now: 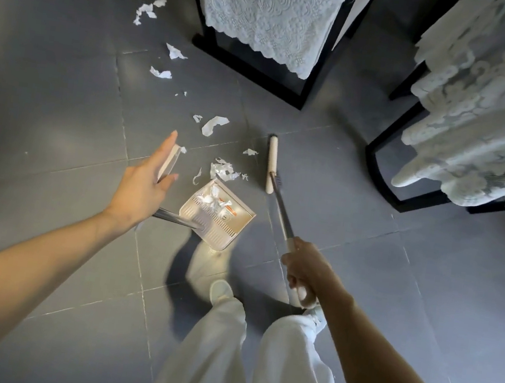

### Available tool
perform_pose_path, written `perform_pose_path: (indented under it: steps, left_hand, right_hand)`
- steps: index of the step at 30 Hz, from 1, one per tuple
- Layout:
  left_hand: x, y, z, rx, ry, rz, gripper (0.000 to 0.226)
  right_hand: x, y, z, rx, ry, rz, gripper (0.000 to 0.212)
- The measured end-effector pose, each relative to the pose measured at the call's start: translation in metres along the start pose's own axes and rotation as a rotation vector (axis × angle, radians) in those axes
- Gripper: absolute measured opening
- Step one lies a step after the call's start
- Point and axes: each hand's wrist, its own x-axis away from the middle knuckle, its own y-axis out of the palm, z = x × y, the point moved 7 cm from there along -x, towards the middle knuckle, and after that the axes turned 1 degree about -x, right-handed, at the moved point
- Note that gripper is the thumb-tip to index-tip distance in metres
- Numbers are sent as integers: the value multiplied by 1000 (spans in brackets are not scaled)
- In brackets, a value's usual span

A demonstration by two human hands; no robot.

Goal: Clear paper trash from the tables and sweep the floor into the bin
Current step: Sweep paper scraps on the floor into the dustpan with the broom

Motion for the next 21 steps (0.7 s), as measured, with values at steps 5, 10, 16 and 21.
perform_pose_path:
  steps: [5, 10, 16, 21]
  left_hand:
    - [14, -11, -10, 37, -46, 8, 73]
    - [29, -26, -21, 32, -79, 65, 72]
    - [36, -40, -38, 54, -201, 152, 72]
    - [37, -44, -43, 78, -303, 228, 72]
  right_hand:
    - [10, 14, -17, -125, -72, -43, 32]
    - [20, 10, -31, -60, -168, -35, 29]
    - [-11, -37, -58, 66, -271, 48, 25]
    - [-56, -82, -88, 293, -296, 119, 32]
